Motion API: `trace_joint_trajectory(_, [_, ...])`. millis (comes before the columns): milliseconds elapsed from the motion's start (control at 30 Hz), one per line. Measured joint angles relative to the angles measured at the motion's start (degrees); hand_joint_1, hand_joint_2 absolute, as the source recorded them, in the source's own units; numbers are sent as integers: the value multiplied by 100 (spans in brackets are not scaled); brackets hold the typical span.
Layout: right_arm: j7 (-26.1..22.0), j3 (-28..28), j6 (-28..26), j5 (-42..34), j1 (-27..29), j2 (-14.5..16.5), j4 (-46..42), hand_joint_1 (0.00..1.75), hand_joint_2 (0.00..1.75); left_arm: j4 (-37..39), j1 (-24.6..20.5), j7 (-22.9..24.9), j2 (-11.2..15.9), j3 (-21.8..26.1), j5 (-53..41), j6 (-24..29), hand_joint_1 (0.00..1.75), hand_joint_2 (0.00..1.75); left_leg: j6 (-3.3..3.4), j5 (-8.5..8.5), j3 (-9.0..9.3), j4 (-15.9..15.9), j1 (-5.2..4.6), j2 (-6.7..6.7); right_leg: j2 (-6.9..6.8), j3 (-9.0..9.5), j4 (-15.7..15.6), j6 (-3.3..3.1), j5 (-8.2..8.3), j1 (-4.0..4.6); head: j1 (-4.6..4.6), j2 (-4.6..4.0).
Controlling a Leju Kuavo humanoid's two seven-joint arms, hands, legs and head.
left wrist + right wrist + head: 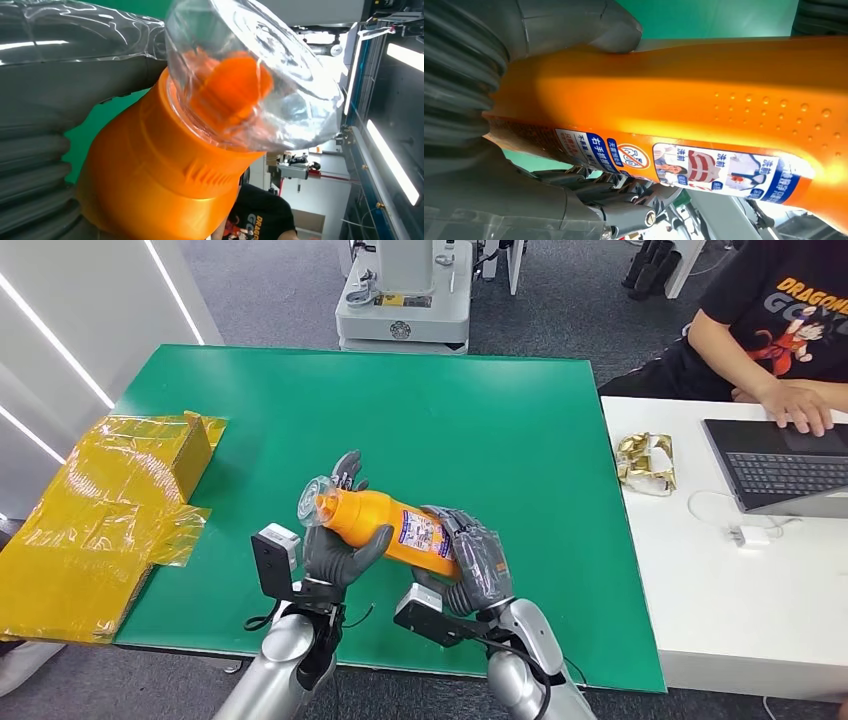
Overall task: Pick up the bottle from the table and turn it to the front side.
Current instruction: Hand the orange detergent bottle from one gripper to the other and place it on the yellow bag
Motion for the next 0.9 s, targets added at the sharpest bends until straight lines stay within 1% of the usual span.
trace_joint_trajectory(200, [16, 15, 105, -37, -67, 0, 144, 175, 175, 72, -18, 4, -4, 0, 50, -197, 175, 175, 0, 0, 0, 0, 0, 0, 1, -1, 0, 0, 0, 0, -1, 0])
trace_joint_trajectory(633, [48, 84, 191, -45, -106, 0, 251, 175, 175, 142, -45, -26, 2, 0, 63, -201, 175, 175, 0, 0, -1, 0, 0, 0, 1, -1, 0, 0, 0, 0, -1, 0])
trace_joint_trajectory(667, [55, 87, 189, -45, -112, 0, 255, 172, 175, 142, -45, -30, 2, 0, 63, -200, 175, 175, 0, 0, -1, 0, 0, 0, 1, -1, 0, 0, 0, 0, 0, 0])
trace_joint_trajectory(800, [92, 113, 219, -83, -140, 2, 270, 0, 175, 142, -48, -52, 2, 0, 61, -179, 175, 175, 0, 0, -1, 0, 0, 0, 0, -1, 0, 0, 0, 0, -1, 0])
trace_joint_trajectory(900, [128, 135, 215, -125, -153, 7, 275, 0, 175, 140, -51, -56, 2, 0, 55, -131, 175, 175, 0, 0, -1, 0, 0, 0, 0, -1, 0, 0, 0, 0, 0, 0])
